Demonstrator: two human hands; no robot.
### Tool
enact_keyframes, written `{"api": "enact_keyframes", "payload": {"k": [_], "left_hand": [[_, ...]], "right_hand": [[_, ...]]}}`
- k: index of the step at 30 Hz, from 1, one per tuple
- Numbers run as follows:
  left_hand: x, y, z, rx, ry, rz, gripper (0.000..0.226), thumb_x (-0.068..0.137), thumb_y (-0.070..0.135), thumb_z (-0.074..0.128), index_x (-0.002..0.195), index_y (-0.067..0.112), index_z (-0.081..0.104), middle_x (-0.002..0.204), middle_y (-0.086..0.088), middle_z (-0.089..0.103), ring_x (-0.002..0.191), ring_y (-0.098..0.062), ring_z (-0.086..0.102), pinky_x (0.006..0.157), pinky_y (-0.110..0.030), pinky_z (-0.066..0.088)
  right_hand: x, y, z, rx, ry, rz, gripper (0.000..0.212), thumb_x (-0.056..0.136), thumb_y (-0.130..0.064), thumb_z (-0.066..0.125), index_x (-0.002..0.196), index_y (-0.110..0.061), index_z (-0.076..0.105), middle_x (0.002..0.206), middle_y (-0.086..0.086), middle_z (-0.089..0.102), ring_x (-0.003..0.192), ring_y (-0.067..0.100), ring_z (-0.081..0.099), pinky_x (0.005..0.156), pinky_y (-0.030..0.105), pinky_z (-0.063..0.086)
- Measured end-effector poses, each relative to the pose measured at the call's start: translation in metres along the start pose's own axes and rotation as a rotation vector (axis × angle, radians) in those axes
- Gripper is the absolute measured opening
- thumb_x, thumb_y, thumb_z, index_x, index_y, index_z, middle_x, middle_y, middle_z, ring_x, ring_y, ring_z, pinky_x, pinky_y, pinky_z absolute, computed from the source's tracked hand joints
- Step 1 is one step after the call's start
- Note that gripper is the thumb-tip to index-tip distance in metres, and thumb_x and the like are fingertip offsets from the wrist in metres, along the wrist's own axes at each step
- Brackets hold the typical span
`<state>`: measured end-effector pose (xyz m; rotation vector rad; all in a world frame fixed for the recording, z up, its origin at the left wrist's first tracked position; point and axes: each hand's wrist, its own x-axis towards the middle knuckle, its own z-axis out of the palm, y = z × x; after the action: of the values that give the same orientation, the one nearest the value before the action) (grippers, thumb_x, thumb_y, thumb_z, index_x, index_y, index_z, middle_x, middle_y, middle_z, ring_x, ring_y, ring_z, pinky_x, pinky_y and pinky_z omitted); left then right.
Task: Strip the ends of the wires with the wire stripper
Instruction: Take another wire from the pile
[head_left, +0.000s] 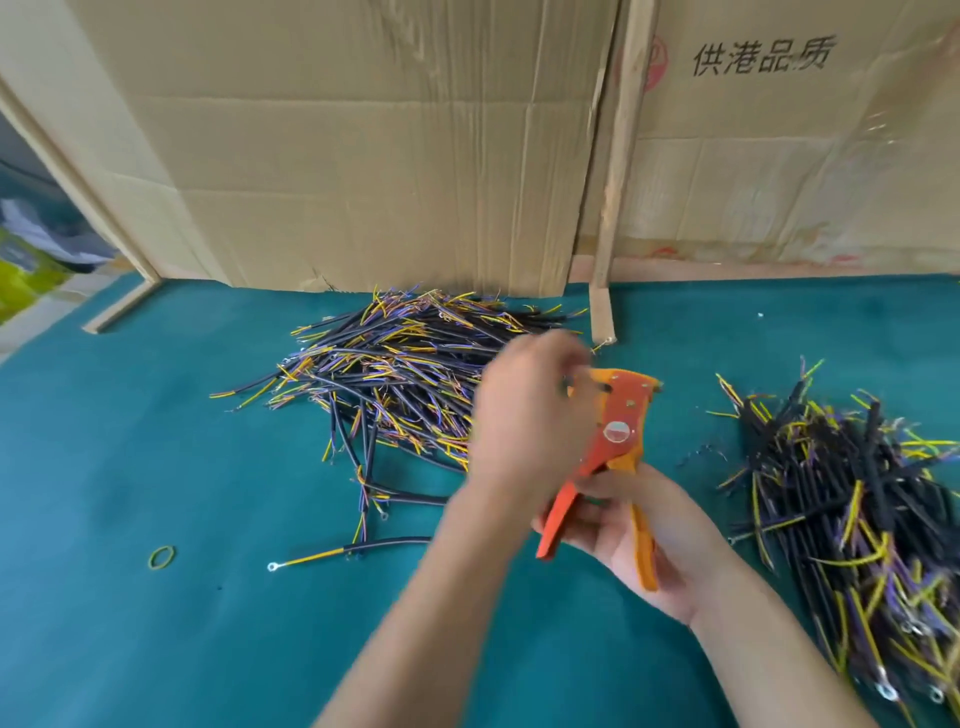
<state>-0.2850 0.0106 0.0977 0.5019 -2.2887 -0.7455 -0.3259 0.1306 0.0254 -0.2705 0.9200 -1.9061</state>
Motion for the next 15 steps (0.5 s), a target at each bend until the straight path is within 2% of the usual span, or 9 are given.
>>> {"api": "enact_keyframes", "payload": {"k": [2, 3, 5, 7, 11, 15], "left_hand": [[0.0, -0.046, -0.019, 0.163, 0.069, -0.201, 0.014, 0.089, 0.02, 0.059, 0.098, 0.019, 0.069, 0.098, -0.001, 0.071, 0.096, -0.026, 0.064, 0.081, -0.035, 0.05], [0.0, -0.059, -0.025, 0.249, 0.034, -0.32, 0.014, 0.091, 0.028, 0.058, 0.097, 0.018, 0.066, 0.098, -0.003, 0.07, 0.096, -0.031, 0.063, 0.078, -0.037, 0.048], [-0.003, -0.076, -0.022, 0.417, -0.106, -0.499, 0.038, 0.095, 0.051, 0.053, 0.097, 0.014, 0.06, 0.101, -0.01, 0.067, 0.098, -0.037, 0.063, 0.079, -0.04, 0.048], [-0.001, -0.085, -0.018, 0.502, -0.179, -0.545, 0.056, 0.095, 0.065, 0.046, 0.089, 0.011, 0.062, 0.1, -0.013, 0.068, 0.096, -0.04, 0.064, 0.081, -0.041, 0.053], [0.007, -0.085, -0.01, 0.435, -0.146, -0.592, 0.055, 0.09, 0.06, 0.053, 0.077, 0.008, 0.063, 0.09, -0.013, 0.068, 0.085, -0.039, 0.064, 0.074, -0.039, 0.054], [0.012, -0.081, -0.01, 0.321, -0.135, -0.683, 0.041, 0.083, 0.045, 0.061, 0.067, 0.009, 0.052, 0.087, -0.017, 0.067, 0.076, -0.035, 0.057, 0.064, -0.034, 0.042]], "right_hand": [[-0.001, -0.006, -0.002, 0.028, 0.074, -0.039, 0.037, 0.075, 0.002, 0.065, 0.112, 0.007, 0.066, 0.101, 0.033, 0.067, 0.085, 0.045, 0.069, 0.078, 0.048, 0.061], [-0.001, -0.009, -0.005, 0.047, 0.108, -0.071, 0.04, 0.075, -0.001, 0.064, 0.114, 0.007, 0.064, 0.101, 0.032, 0.067, 0.086, 0.044, 0.07, 0.077, 0.047, 0.061], [-0.002, -0.016, -0.012, 0.096, 0.175, -0.131, 0.041, 0.075, -0.003, 0.062, 0.115, 0.006, 0.063, 0.101, 0.03, 0.069, 0.088, 0.041, 0.071, 0.078, 0.046, 0.062], [-0.003, -0.023, -0.019, 0.126, 0.221, -0.198, 0.036, 0.078, -0.003, 0.061, 0.113, 0.004, 0.062, 0.099, 0.028, 0.07, 0.09, 0.04, 0.072, 0.08, 0.045, 0.062], [-0.004, -0.032, -0.027, 0.07, 0.36, -0.34, 0.02, 0.092, 0.005, 0.051, 0.108, 0.0, 0.062, 0.095, 0.026, 0.072, 0.09, 0.039, 0.072, 0.079, 0.043, 0.063], [-0.003, -0.032, -0.024, -0.031, 0.389, -0.389, 0.022, 0.092, 0.009, 0.051, 0.11, 0.002, 0.061, 0.094, 0.027, 0.071, 0.088, 0.041, 0.073, 0.076, 0.042, 0.062]]}}
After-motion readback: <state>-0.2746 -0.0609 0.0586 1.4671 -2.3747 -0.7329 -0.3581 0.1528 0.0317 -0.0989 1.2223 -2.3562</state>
